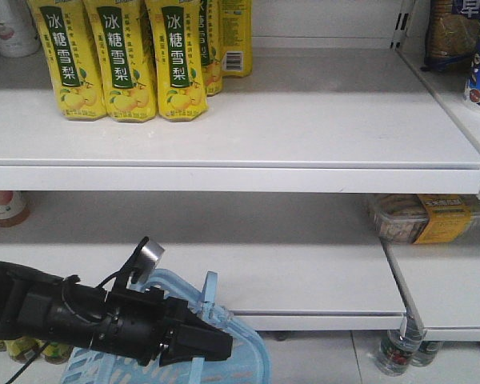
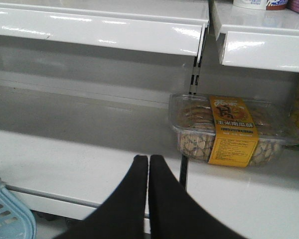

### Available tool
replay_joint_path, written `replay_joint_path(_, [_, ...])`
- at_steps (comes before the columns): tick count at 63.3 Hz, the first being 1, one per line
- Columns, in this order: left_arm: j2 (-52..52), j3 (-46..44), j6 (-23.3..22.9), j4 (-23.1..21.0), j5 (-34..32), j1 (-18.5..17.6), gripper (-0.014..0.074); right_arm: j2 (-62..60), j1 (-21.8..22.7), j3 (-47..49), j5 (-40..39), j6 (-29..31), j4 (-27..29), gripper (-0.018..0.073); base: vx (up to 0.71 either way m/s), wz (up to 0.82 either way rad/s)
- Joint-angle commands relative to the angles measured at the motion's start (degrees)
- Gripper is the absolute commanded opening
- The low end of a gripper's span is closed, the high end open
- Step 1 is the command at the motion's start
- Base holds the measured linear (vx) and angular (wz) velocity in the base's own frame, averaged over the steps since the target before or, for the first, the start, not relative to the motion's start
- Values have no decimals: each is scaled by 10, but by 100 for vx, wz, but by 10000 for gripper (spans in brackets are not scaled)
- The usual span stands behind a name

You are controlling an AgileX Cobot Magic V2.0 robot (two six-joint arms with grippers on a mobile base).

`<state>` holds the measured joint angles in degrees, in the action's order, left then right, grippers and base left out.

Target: Place coke in basket with both arms

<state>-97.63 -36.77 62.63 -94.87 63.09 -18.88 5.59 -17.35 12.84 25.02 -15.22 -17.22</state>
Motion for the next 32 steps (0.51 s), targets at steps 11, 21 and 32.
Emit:
replay_joint_path(11, [165,51,44,-73,59,-27,-6,8,1,15,-45,1,-10,-9,0,0])
replay_joint_path(21, [268,80,44,-73,17,-39,-6,8,1,15,-43,1,-10,-9,0,0])
replay_joint_path(32, [391,112,44,-66,-121,-56,-6,8,1,15,-40,1,-10,-9,0,0])
